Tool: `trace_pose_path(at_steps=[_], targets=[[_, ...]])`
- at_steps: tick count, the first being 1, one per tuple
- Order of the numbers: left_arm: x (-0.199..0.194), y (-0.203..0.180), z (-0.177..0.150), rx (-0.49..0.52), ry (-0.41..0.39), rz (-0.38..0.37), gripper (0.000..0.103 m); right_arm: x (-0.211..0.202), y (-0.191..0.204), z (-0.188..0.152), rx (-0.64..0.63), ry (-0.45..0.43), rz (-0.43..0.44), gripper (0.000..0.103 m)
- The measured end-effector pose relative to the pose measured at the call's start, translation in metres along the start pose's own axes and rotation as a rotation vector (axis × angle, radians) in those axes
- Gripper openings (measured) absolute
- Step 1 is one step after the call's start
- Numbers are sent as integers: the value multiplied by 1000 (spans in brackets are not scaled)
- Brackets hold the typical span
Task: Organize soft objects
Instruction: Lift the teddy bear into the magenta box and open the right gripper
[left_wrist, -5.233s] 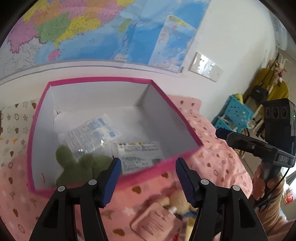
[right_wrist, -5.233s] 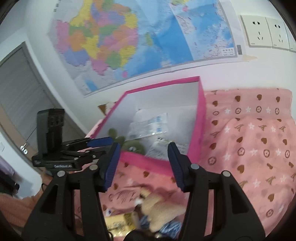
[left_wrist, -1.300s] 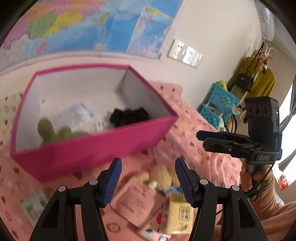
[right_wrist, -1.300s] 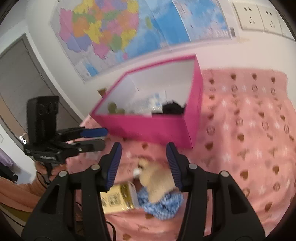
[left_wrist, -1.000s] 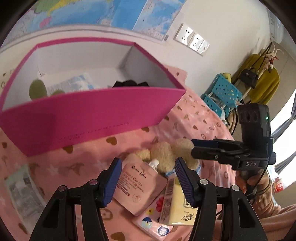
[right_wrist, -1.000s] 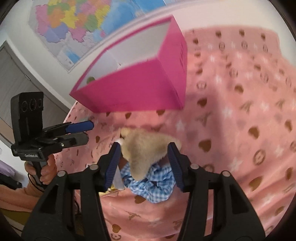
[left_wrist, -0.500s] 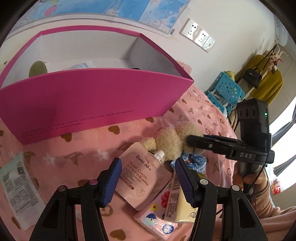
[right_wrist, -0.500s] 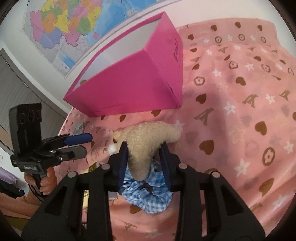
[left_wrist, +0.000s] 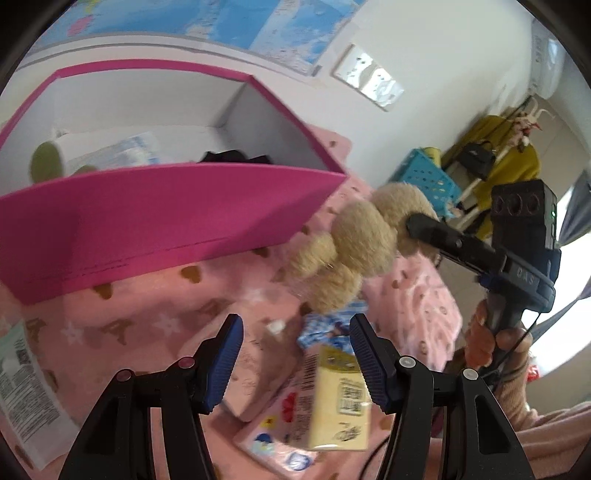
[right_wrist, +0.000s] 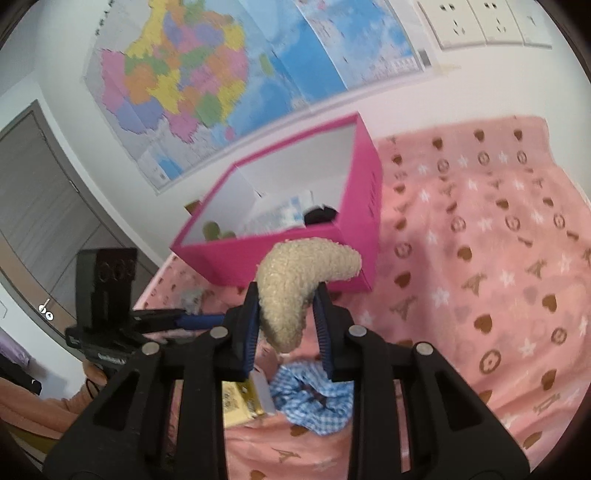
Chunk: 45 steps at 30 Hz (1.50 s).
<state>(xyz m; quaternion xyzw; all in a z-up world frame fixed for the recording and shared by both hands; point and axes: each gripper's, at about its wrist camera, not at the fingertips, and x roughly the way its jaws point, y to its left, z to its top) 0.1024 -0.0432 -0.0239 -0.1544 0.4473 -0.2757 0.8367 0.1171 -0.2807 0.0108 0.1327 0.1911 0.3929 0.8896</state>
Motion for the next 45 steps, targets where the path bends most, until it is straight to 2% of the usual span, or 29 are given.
trace_pose_path(at_steps=[3, 8, 12, 18, 22, 31, 33, 36, 37, 41, 45], targets=[[-1, -9, 8, 22, -7, -34, 61, 2, 10, 9, -17, -14, 33, 30], [-11, -18, 28, 48, -82, -22, 59, 9, 21, 26, -39, -36, 78, 30], [-23, -16, 48, 47, -131, 10, 49, 14, 26, 42, -56, -57, 106, 30], [-28, -9, 75, 58, -163, 72, 47, 32, 27, 69, -77, -82, 109, 30], [-22, 4, 94, 52, -161, 123, 47, 53, 14, 85, -45, -61, 123, 30], [11, 33, 125, 29, -98, 222, 45, 105, -12, 105, -32, 21, 51, 30], [18, 38, 127, 23, -88, 237, 45, 116, -17, 106, -48, 46, -2, 33], [29, 48, 132, -3, -73, 263, 45, 132, -20, 104, -89, 97, -136, 41], [32, 50, 132, -7, -68, 266, 45, 131, -19, 102, -107, 91, -170, 43], [35, 50, 128, 14, -64, 289, 47, 124, -11, 95, -163, 80, -218, 46], [30, 47, 122, 31, -68, 290, 47, 115, -9, 88, -168, 88, -198, 48]])
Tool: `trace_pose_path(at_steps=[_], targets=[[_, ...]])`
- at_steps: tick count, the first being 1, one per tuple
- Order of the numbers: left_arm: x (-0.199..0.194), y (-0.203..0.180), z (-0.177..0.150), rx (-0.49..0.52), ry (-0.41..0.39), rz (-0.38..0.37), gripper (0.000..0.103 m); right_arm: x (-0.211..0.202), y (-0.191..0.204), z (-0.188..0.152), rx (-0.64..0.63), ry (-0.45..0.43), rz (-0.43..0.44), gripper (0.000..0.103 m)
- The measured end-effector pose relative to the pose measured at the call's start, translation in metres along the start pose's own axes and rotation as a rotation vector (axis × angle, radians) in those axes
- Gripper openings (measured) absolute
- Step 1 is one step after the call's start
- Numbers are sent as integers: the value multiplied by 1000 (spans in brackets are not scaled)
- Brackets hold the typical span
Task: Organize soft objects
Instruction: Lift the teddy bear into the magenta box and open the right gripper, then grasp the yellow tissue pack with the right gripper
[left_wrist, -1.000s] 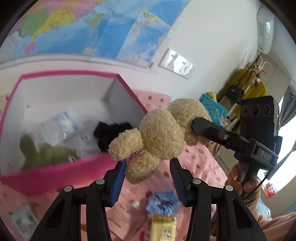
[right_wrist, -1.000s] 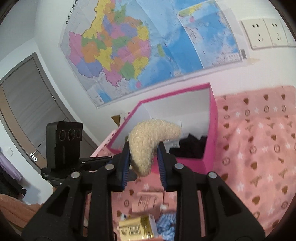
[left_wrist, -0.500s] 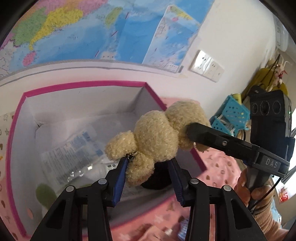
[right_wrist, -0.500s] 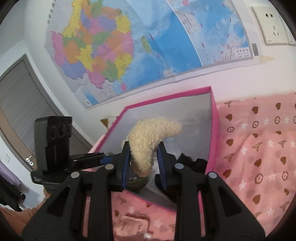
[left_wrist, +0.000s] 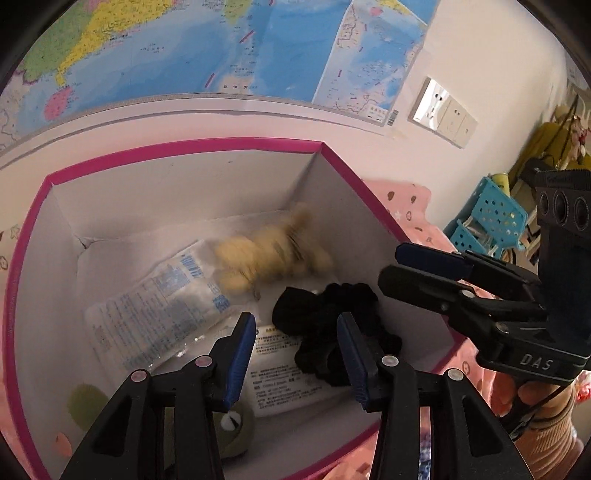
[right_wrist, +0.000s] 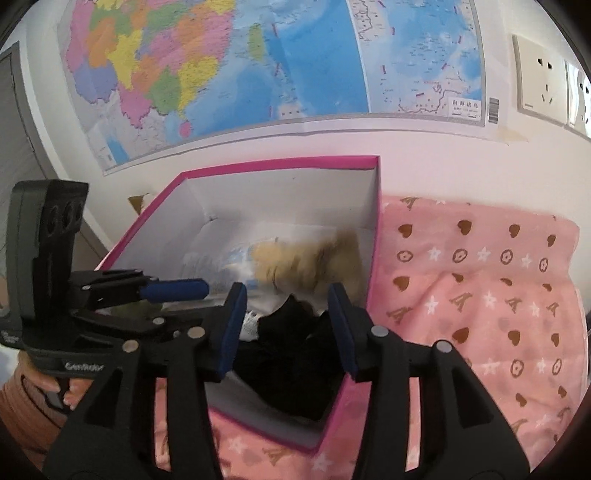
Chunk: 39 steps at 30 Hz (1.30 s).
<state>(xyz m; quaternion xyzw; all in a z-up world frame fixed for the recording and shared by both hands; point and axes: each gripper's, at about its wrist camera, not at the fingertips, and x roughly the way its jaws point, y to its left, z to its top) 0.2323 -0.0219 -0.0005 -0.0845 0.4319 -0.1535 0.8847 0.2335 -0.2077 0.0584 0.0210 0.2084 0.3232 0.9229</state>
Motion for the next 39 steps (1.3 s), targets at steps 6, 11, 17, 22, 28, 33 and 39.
trace_pose_path(at_steps=[6, 11, 17, 22, 28, 33, 39], targets=[[-16, -2, -11, 11, -21, -11, 47, -17, -1, -9, 35, -8, 51, 48], [-41, -7, -23, 5, -58, -39, 51, -46, 2, -14, 73, -59, 127, 50], [-73, -19, -44, 17, -104, -65, 56, -86, 17, -15, 82, -134, 229, 56], [-88, -31, -71, 40, -95, -98, 59, -110, 37, -27, 35, -137, 288, 57], [-94, -49, -109, 76, -50, -147, 59, -112, 46, -66, -14, -46, 266, 59], [-91, -57, -142, 59, 2, -195, 59, -98, 45, -106, -16, 61, 229, 59], [-92, -61, -170, 38, 38, -215, 59, -77, 43, -143, 30, 148, 248, 59]])
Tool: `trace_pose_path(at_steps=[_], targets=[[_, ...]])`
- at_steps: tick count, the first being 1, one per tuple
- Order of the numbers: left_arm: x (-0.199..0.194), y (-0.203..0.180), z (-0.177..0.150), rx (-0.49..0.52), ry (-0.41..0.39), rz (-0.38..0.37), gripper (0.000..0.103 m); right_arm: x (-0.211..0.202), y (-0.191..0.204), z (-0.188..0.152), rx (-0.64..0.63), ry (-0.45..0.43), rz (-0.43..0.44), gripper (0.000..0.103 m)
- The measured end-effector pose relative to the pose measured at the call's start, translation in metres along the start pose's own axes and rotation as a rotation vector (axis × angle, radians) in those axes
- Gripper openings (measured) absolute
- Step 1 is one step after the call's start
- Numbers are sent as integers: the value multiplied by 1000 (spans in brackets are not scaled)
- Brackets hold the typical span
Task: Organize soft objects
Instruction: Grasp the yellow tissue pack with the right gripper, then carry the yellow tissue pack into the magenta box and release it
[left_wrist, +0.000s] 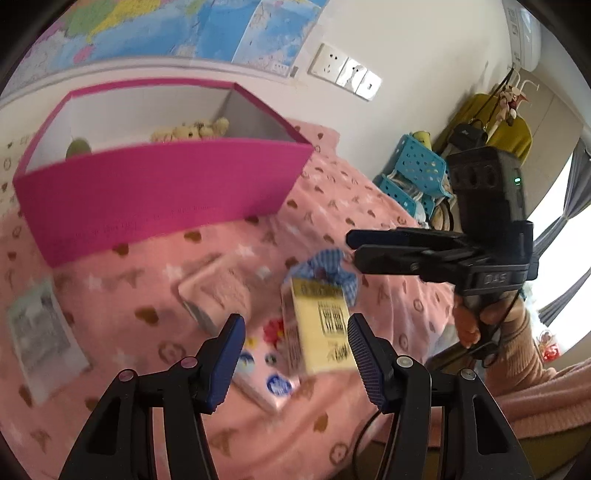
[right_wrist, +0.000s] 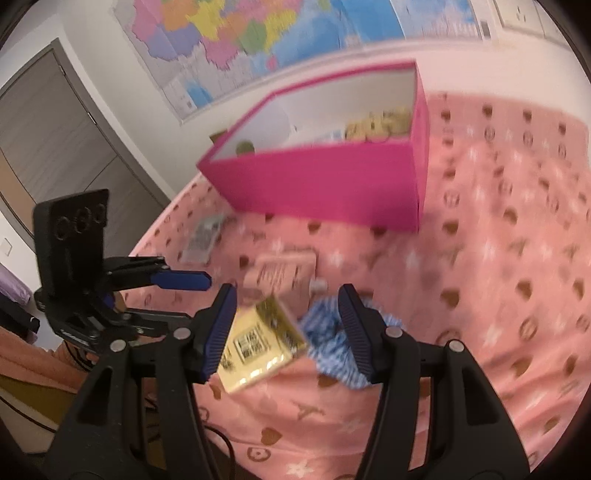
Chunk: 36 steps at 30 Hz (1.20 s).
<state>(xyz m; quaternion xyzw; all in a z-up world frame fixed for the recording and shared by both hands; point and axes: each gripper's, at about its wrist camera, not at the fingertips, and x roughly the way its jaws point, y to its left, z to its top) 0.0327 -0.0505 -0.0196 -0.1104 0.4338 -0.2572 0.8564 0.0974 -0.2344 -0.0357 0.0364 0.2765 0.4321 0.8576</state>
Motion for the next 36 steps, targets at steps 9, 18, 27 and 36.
trace_pose_path(at_steps=[9, 18, 27, 36], targets=[[8, -7, -31, -70, 72, -67, 59, 21, -4, -14, 54, 18, 45, 59], [18, -11, -29, -102, 85, -152, 46, 25, -5, -23, 98, 34, 48, 48], [16, 10, -15, -158, 48, -108, 46, 27, 4, -27, 83, 37, 53, 47], [16, 21, -10, -170, 25, -55, 46, 34, -3, -20, 105, 14, 77, 47]])
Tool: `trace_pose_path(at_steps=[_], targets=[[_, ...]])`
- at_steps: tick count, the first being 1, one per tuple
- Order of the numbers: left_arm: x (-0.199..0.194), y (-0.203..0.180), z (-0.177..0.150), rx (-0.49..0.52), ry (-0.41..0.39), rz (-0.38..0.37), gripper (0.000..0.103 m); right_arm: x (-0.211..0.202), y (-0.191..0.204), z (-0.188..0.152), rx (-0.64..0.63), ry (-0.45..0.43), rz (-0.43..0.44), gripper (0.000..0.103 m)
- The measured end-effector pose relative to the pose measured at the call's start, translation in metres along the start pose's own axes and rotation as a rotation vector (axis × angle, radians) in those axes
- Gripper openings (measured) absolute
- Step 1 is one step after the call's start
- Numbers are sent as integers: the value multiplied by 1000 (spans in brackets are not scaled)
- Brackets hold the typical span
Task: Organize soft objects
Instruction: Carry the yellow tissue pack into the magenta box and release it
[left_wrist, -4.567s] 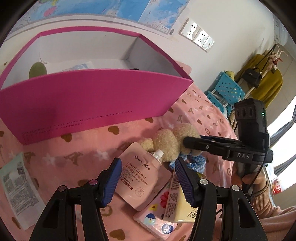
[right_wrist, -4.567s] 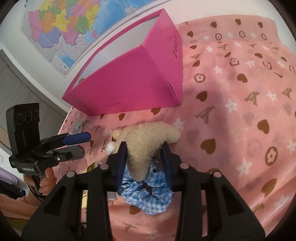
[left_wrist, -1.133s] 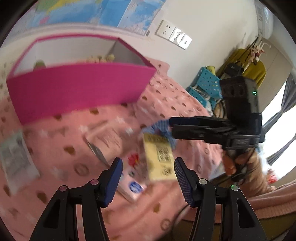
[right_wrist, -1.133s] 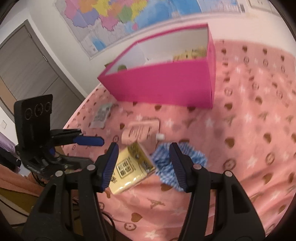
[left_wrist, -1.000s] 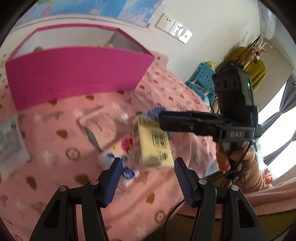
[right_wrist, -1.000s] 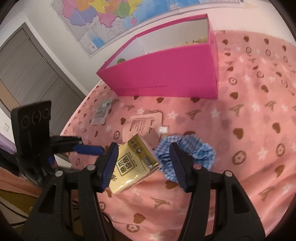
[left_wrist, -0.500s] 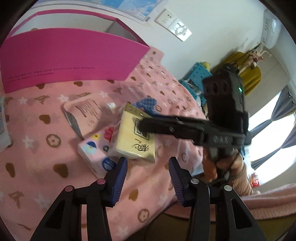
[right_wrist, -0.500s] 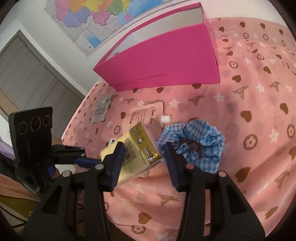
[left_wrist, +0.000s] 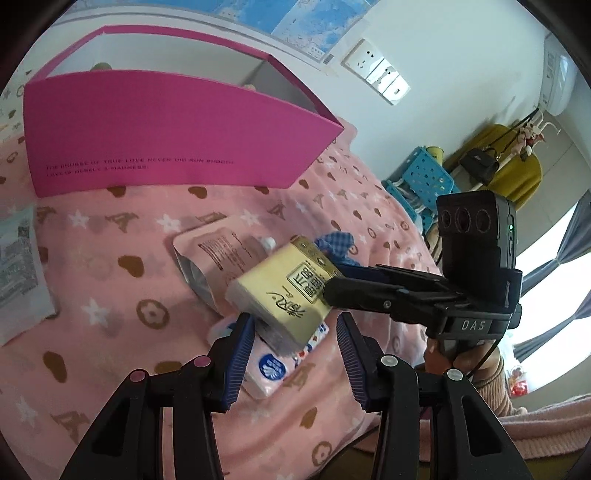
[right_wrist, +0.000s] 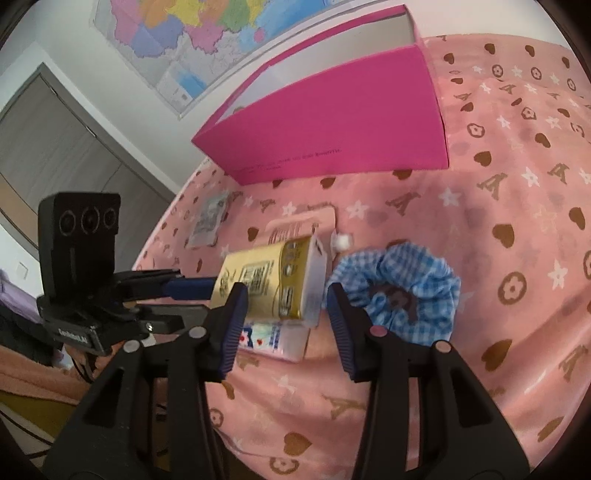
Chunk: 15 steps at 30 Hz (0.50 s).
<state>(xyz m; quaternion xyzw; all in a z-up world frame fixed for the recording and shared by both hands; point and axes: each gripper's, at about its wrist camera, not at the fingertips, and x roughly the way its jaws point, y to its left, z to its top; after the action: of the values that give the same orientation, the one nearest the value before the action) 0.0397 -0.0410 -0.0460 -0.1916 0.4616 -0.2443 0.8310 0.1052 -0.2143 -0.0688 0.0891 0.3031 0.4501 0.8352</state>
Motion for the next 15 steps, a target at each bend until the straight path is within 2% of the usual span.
trace_pose_path(at_steps=[2, 7, 15], targets=[[2, 1, 2, -1, 3, 2, 42, 3, 1, 1, -2, 5, 0, 47], [-2, 0, 4, 6, -5, 8, 42, 1, 6, 7, -25, -5, -20, 45], [-22, -15, 31, 81, -79, 17, 42, -17, 21, 37, -84, -78, -37, 44]])
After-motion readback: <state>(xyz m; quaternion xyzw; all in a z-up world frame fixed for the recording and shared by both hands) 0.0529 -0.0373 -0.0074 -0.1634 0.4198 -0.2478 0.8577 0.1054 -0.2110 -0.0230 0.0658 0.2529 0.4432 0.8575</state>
